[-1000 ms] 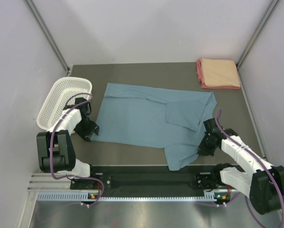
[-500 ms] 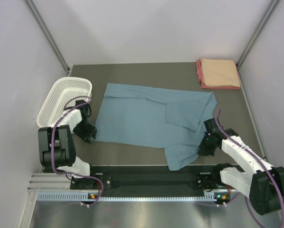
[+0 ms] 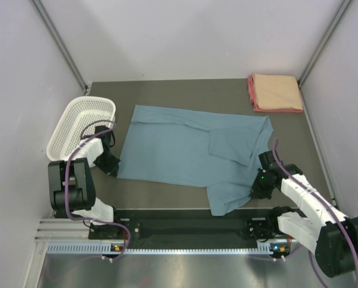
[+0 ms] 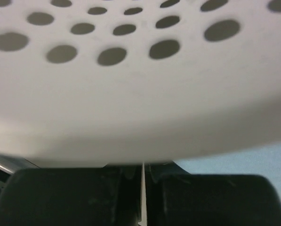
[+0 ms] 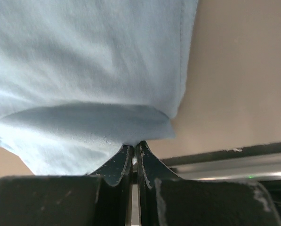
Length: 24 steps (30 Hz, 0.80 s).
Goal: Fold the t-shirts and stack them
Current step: Fold the tshirt
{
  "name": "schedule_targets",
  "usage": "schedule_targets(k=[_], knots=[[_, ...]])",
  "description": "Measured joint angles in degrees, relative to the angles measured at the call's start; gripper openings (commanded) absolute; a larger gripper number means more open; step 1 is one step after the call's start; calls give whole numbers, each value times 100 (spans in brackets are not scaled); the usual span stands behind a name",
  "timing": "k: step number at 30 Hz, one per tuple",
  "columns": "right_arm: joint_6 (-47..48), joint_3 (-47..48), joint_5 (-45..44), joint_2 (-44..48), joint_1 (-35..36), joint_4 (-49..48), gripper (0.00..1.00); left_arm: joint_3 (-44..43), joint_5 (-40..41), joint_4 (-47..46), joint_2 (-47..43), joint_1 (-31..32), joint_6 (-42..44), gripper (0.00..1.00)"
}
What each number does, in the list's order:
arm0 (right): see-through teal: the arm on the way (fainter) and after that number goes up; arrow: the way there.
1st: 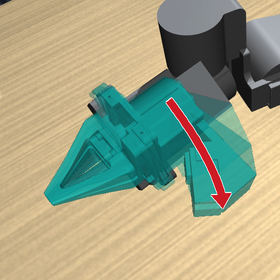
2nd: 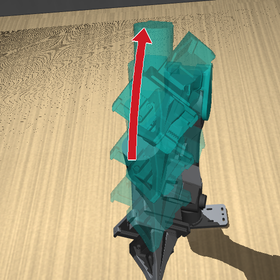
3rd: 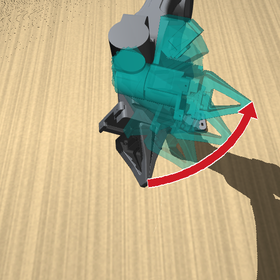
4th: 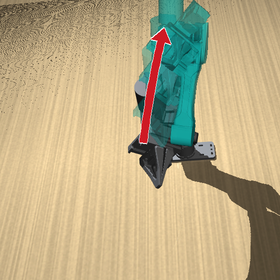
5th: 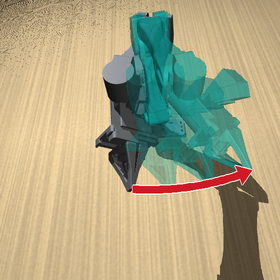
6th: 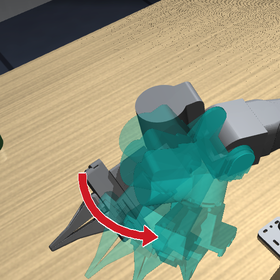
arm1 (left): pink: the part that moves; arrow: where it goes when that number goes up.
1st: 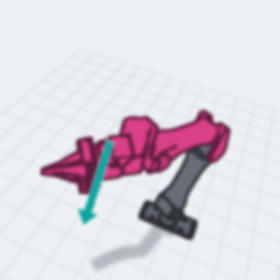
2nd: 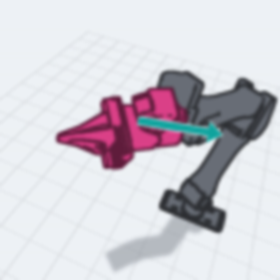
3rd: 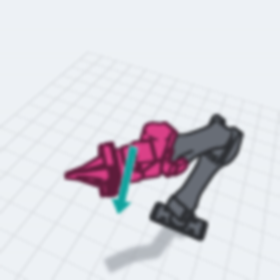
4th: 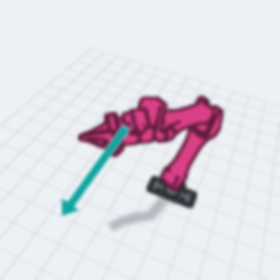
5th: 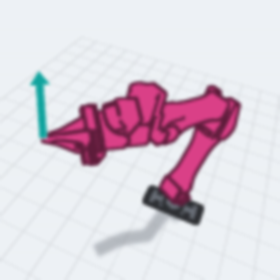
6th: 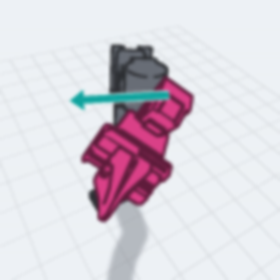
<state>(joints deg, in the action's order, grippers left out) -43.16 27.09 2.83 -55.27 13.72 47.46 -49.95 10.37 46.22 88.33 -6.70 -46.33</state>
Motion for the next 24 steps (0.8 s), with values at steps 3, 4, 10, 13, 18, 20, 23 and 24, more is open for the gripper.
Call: schedule_targets(k=[3,4,10,13,18,20,23,24], knots=[[79,96,-2,125,0,225,0,9,42,11,-160,0,70,0],[111,166,-13,133,0,286,0,7,46,13,-221,0,107,0],[328,807,-195,109,-31,579,0,-52,-2,59,-498,0,343,0],[553,1309,-289,-138,-216,640,0,-151,-46,85,-531,13,431,0],[953,1919,-297,-680,-623,595,0,-444,-136,105,-531,87,498,0],[1097,2070,-271,-846,-734,586,0,-601,-177,101,-529,133,525,0],[1314,2328,-238,-1104,-870,566,0,-957,-192,125,-444,238,579,0],[1368,2415,-225,-1193,-896,546,0,-1123,-192,133,-367,280,586,0]])
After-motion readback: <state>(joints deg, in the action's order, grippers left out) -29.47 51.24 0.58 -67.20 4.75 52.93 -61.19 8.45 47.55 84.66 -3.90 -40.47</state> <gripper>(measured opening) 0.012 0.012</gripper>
